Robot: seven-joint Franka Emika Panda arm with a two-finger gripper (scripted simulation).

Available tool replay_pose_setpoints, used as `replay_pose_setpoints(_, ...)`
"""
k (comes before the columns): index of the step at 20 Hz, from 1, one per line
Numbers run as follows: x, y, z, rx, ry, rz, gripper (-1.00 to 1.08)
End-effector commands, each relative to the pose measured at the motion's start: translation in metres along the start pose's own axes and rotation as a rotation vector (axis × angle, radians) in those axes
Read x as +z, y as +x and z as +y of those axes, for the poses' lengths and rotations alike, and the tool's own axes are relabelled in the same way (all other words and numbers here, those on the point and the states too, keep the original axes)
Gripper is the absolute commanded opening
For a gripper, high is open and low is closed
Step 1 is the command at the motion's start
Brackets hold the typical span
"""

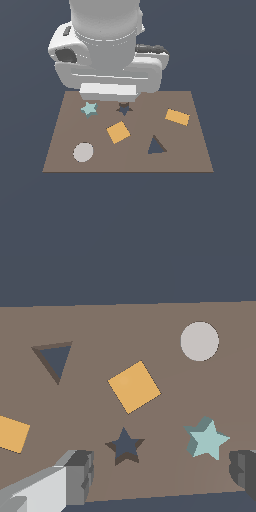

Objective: Insert a designated object into the corresponding slot on a board.

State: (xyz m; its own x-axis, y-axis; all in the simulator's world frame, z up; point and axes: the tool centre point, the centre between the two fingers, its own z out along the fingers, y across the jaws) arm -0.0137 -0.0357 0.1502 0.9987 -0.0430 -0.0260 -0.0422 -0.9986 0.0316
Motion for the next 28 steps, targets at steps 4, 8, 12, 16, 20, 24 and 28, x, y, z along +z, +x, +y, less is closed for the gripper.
replay_pose_setpoints(4, 0.001, 0.000, 0.001, 0.008, 0.000, 0.000, 1.00)
replay_pose_setpoints(8, 0.004, 0.001, 0.005, 0.045, 0.002, 0.000, 1.00)
replay_pose_setpoints(12, 0.010, 0.002, 0.011, 0.112, 0.004, 0.001, 1.00)
replay_pose_setpoints(16, 0.019, 0.002, 0.021, 0.210, 0.007, 0.001, 1.00)
replay_pose_setpoints(20, 0.031, 0.001, 0.034, 0.340, 0.012, 0.002, 1.00)
replay_pose_setpoints(24, 0.047, -0.003, 0.050, 0.504, 0.018, 0.003, 1.00)
replay_pose_setpoints(28, 0.063, -0.010, 0.067, 0.680, 0.024, 0.004, 1.00)
